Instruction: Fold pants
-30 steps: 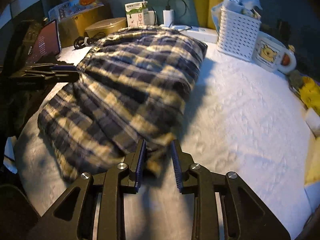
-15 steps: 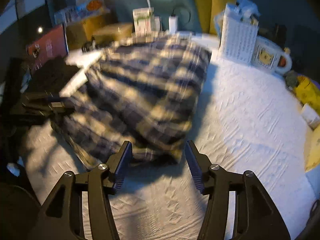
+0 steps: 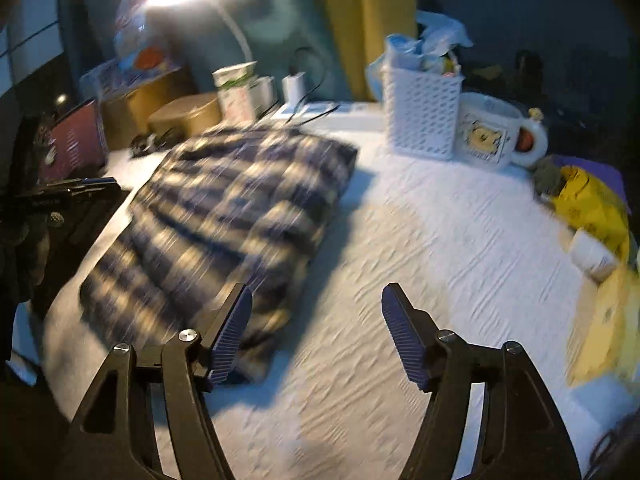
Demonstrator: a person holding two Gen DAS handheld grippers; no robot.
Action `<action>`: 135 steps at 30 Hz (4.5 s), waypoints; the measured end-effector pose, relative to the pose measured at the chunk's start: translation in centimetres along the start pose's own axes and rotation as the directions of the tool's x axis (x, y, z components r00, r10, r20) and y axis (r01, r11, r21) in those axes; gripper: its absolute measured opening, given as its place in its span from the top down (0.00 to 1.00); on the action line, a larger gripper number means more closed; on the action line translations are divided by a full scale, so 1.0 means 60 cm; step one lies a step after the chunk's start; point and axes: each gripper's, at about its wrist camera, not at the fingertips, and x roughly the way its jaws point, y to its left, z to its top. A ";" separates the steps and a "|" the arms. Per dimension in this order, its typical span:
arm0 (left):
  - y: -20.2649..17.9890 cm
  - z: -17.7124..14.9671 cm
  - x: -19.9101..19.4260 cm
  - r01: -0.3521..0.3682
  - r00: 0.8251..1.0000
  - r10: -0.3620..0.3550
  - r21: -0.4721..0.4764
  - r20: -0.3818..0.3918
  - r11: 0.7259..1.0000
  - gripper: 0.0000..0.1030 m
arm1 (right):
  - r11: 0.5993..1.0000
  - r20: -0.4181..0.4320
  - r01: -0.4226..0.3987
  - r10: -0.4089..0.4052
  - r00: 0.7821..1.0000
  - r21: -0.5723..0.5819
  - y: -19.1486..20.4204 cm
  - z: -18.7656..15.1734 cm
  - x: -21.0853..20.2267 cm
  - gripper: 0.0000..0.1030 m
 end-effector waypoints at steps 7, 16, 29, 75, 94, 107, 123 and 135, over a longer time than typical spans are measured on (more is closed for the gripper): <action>0.034 0.067 0.108 0.074 0.994 -0.081 -0.082 -0.076 0.994 0.38 | 0.999 -0.016 -0.029 0.029 0.999 0.037 -0.026 0.089 0.071 0.31; 0.033 0.089 0.182 0.162 0.980 -0.168 -0.056 -0.109 0.985 0.37 | 0.988 -0.104 -0.117 0.127 0.986 0.100 -0.043 0.133 0.192 0.31; 0.010 0.107 0.199 0.136 0.983 -0.133 0.012 -0.127 0.991 0.39 | 0.970 -0.128 -0.224 0.235 0.964 0.093 -0.021 0.154 0.251 0.31; -0.035 0.035 -0.349 0.057 0.805 -0.120 0.126 0.580 0.990 0.73 | 0.938 0.470 -0.050 0.218 0.855 -0.344 0.280 0.179 -0.288 0.81; 0.108 -0.064 -0.414 -0.074 0.895 0.065 0.002 0.441 0.997 0.73 | 0.897 0.302 -0.301 0.399 0.866 -0.322 0.422 0.160 -0.183 0.81; 0.268 -0.076 -0.098 -0.253 0.965 0.260 -0.153 0.025 0.955 0.45 | 0.960 -0.067 -0.243 0.236 0.969 -0.140 0.362 0.139 0.193 0.34; 0.159 -0.087 -0.241 -0.240 0.922 0.267 -0.128 0.282 0.962 0.16 | 0.989 0.012 -0.115 0.116 0.993 -0.088 0.288 0.105 0.082 0.31; 0.065 -0.144 -0.224 -0.116 0.963 0.139 -0.112 0.229 0.987 0.15 | 0.997 0.089 -0.031 0.037 0.995 -0.071 0.255 0.037 -0.050 0.31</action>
